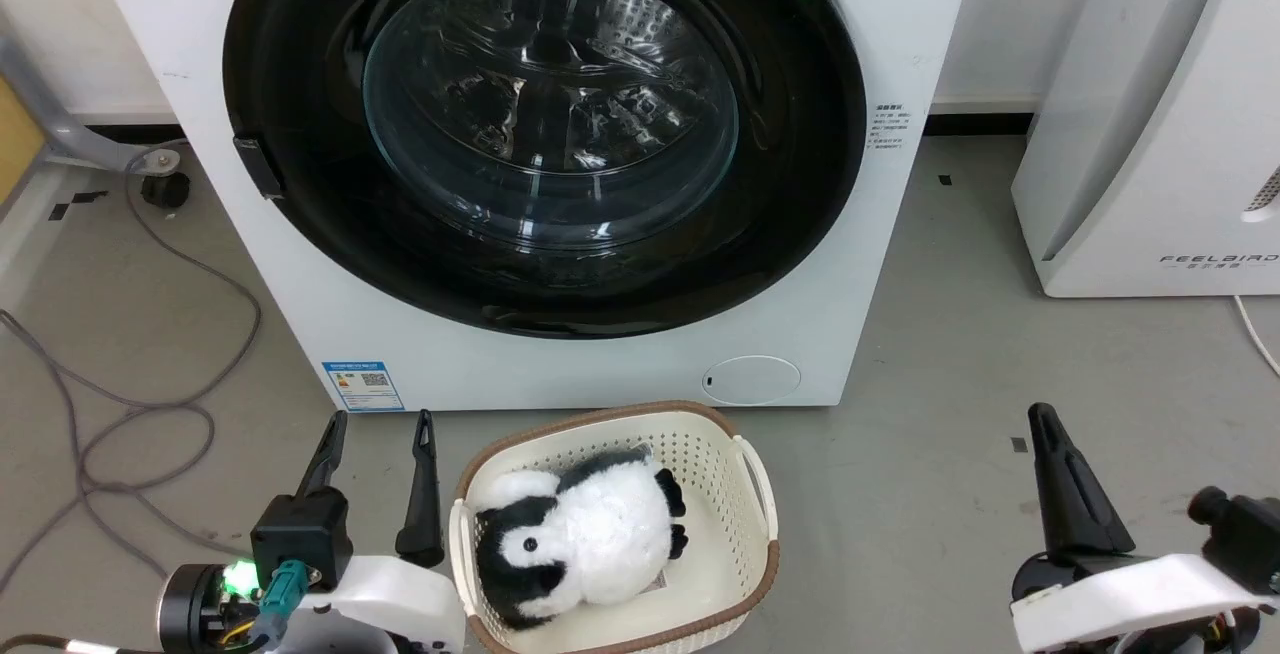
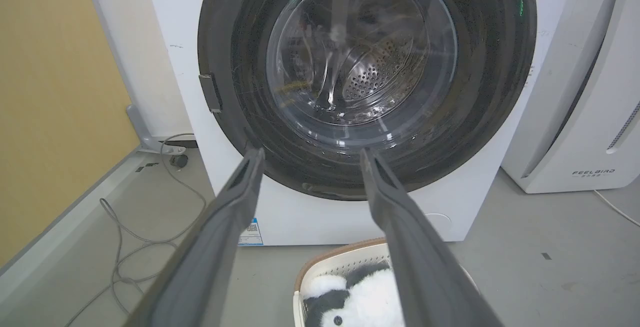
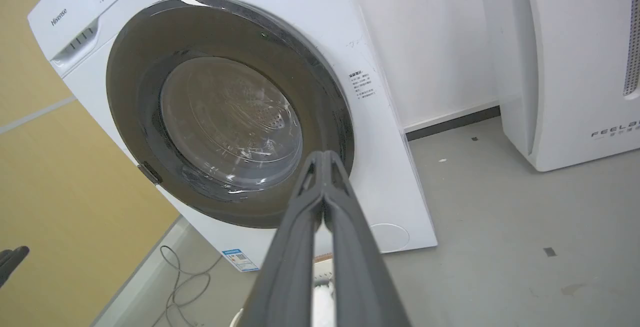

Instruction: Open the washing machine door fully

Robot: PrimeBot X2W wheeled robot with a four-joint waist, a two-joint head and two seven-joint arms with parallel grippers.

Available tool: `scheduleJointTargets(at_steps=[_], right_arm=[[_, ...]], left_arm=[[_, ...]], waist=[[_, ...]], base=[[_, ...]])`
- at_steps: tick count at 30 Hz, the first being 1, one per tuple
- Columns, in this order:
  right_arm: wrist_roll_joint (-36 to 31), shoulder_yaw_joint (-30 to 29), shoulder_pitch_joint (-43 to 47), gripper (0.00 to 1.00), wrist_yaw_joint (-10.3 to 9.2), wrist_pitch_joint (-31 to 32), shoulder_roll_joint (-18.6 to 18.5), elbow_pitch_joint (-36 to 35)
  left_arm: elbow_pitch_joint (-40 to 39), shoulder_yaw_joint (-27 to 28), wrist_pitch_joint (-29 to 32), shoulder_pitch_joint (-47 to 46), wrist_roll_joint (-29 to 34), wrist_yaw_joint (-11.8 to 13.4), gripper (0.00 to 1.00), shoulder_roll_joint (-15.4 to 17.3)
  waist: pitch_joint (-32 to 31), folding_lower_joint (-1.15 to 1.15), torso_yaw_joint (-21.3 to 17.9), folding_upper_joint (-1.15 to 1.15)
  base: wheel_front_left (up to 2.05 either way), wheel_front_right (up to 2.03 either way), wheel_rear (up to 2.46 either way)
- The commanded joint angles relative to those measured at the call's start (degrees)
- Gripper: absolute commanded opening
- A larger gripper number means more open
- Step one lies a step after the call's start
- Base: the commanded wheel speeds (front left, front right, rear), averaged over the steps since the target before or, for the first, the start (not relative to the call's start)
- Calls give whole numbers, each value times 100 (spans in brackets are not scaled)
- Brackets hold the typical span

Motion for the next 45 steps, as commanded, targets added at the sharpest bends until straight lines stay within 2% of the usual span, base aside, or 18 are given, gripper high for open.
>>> scheduleJointTargets(at_steps=[1,9,21,34,45], right_arm=[[392,-1,-85,0,2,-63,3,37],[1918,27,-164,0,2,-112,3,102],[3784,-451,-595,0,2,498,4,620],[4469,-987,-1504,0,3,868,-26,1304],[5009,-1400,-2651,0,3,1017,-325,1995]], left_arm=[[-16,-23,-64,-75,-41,29,100,1],[-16,-44,-160,-92,-68,73,100,1],[-40,-84,-304,-188,-104,134,100,1],[-81,-120,-448,-378,-143,199,100,1],[-160,-169,-579,-695,-136,222,100,1]], waist=[[1,0,3,0],[23,0,15,0],[171,0,71,0],[494,0,193,0],[952,0,360,0]], base=[[0,0,0],[0,0,0],[0,0,0],[0,0,0],[0,0,0]])
